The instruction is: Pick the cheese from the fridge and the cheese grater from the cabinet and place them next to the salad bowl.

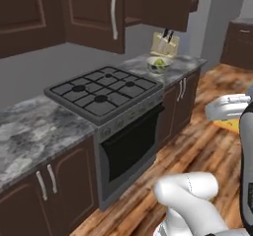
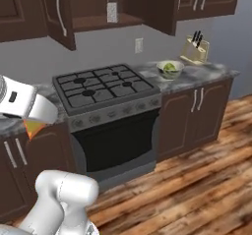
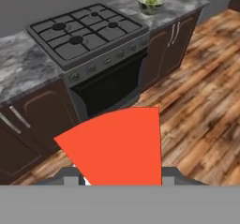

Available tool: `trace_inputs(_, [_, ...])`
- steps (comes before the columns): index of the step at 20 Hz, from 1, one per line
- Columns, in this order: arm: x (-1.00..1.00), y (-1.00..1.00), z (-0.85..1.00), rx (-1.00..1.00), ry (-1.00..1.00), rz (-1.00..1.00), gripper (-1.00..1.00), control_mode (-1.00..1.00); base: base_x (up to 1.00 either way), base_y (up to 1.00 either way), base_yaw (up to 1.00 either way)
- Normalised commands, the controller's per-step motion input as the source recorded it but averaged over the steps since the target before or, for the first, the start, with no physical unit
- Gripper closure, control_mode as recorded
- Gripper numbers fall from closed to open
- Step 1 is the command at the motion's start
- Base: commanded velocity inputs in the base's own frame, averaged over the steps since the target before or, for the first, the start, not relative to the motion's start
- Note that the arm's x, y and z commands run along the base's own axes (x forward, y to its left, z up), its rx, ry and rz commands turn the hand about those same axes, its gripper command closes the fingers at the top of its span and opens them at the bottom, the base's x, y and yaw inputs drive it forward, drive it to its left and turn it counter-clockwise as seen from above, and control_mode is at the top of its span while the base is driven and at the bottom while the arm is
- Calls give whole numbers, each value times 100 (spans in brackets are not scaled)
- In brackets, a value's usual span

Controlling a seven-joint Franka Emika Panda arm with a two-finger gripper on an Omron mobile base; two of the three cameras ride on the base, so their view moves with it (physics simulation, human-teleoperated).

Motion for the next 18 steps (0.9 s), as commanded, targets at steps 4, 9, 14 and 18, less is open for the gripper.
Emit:
trace_inputs(4, [0, 0, 0, 0, 0, 0, 100, 100, 65, -41, 33])
trace_inputs(9, [0, 0, 0, 0, 0, 0, 100, 100, 91, -43, 37])
trace_inputs(14, [0, 0, 0, 0, 0, 0, 100, 100, 97, -41, 41])
trace_inputs(18, [0, 0, 0, 0, 0, 0, 100, 100, 59, -79, 29])
